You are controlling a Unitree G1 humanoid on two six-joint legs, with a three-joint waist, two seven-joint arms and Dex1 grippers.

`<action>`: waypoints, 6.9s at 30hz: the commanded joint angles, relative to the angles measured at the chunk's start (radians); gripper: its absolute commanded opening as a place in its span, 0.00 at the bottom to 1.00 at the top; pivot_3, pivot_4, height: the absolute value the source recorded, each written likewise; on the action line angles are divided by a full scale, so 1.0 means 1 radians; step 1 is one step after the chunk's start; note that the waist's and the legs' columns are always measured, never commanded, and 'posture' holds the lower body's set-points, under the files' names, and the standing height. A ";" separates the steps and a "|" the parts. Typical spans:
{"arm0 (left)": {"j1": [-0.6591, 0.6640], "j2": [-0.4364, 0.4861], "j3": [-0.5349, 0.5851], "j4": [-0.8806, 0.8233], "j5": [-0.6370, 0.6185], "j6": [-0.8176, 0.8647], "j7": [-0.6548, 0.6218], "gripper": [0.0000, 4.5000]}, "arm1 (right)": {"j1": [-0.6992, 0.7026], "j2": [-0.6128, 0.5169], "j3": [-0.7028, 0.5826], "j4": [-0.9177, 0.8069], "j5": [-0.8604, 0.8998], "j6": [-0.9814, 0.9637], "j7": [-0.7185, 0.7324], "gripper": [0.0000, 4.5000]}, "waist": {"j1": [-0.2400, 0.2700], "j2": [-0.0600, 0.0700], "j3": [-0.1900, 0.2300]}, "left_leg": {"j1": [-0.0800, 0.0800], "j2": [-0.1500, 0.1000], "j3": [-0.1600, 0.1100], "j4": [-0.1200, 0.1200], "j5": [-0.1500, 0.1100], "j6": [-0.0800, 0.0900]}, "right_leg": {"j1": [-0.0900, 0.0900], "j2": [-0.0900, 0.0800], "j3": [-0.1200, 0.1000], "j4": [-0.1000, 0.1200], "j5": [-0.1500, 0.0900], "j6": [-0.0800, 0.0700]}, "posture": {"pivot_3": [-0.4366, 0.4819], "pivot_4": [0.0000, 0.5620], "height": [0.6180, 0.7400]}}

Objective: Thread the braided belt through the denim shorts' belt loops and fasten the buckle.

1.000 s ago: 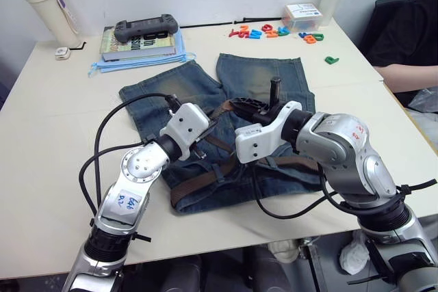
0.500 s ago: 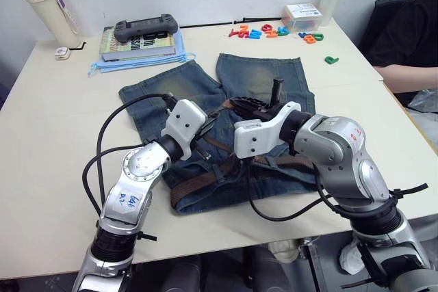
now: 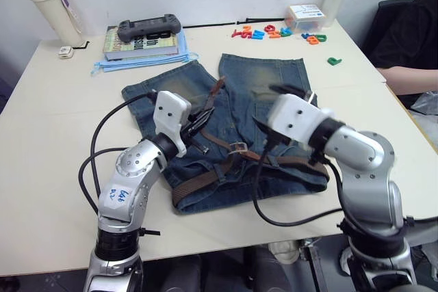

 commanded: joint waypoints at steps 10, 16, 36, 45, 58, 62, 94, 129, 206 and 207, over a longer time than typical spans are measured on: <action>-0.024 -0.055 0.153 -0.078 -0.293 0.116 0.077 0.00 | 0.171 0.020 0.168 -0.045 0.066 0.278 -0.178 0.80 | -0.001 0.000 0.000 | 0.000 -0.001 0.001 0.000 0.000 0.000 | 0.000 0.000 0.001 0.000 0.000 0.000 | 0.48 0.27 0.73; -0.033 -0.008 0.273 -0.054 -0.458 0.196 0.111 0.00 | 0.204 -0.078 0.221 -0.030 0.079 0.298 -0.217 0.80 | -0.005 0.000 -0.001 | 0.001 0.001 0.001 0.000 0.000 -0.001 | 0.000 0.000 0.001 0.000 0.000 0.000 | 0.48 0.27 0.73; 0.064 0.156 0.292 0.001 -0.631 0.207 0.044 0.00 | -0.038 -0.087 0.005 -0.158 0.418 0.352 -0.166 0.80 | -0.002 -0.003 -0.002 | 0.001 0.001 -0.002 0.001 -0.001 -0.002 | 0.001 0.000 -0.001 -0.001 0.000 0.000 | 0.48 0.27 0.73; 0.043 0.148 0.233 -0.035 -0.643 0.211 0.087 0.00 | -0.140 -0.016 -0.099 -0.178 0.621 0.481 -0.182 0.61 | -0.002 -0.003 -0.002 | 0.001 0.001 -0.001 0.001 -0.001 -0.001 | 0.001 -0.001 -0.001 -0.001 0.000 0.000 | 0.48 0.27 0.73; -0.004 0.197 0.243 -0.056 -0.734 0.256 0.172 0.00 | -0.063 -0.013 0.044 -0.055 0.669 0.389 -0.325 0.01 | -0.004 -0.003 -0.002 | 0.001 0.001 -0.001 0.000 -0.001 -0.001 | 0.001 -0.001 0.000 -0.001 0.000 0.000 | 0.48 0.27 0.73; 0.034 0.280 0.285 -0.063 -0.768 0.280 0.171 0.00 | -0.036 -0.004 0.081 -0.035 0.667 0.364 -0.369 0.01 | -0.006 -0.002 -0.002 | 0.001 0.001 -0.001 -0.001 -0.001 -0.001 | 0.000 -0.001 0.000 -0.001 0.000 -0.001 | 0.48 0.27 0.73; 0.095 0.370 0.276 -0.049 -0.786 0.265 0.146 0.00 | -0.053 0.075 0.067 -0.160 0.751 0.430 -0.529 0.01 | -0.004 -0.002 -0.001 | 0.001 0.001 -0.001 -0.003 0.000 -0.002 | 0.000 -0.001 0.000 -0.002 0.000 -0.001 | 0.48 0.27 0.73; 0.128 0.395 0.284 -0.064 -0.798 0.259 0.119 0.00 | -0.007 -0.005 0.220 -0.129 0.770 0.416 -0.649 0.01 | -0.004 -0.002 -0.001 | 0.001 0.001 -0.002 -0.004 0.000 -0.002 | 0.000 -0.002 0.000 -0.003 0.000 -0.001 | 0.48 0.27 0.73; -0.776 -0.451 -0.179 1.084 -0.048 -0.336 -0.111 0.00 | 0.093 -0.291 0.911 0.054 -0.273 -0.119 -0.008 0.01 | 0.025 -0.006 -0.005 | 0.001 -0.002 -0.001 -0.002 0.001 0.000 | 0.004 0.000 -0.002 -0.008 0.002 0.004 | 0.48 0.27 0.73; -0.779 -0.453 -0.178 1.088 -0.046 -0.339 -0.111 0.00 | 0.098 -0.285 0.906 0.056 -0.280 -0.124 0.002 0.01 | 0.025 -0.006 -0.005 | 0.001 -0.002 -0.001 -0.002 0.001 0.000 | 0.004 0.000 -0.002 -0.008 0.002 0.004 | 0.48 0.27 0.73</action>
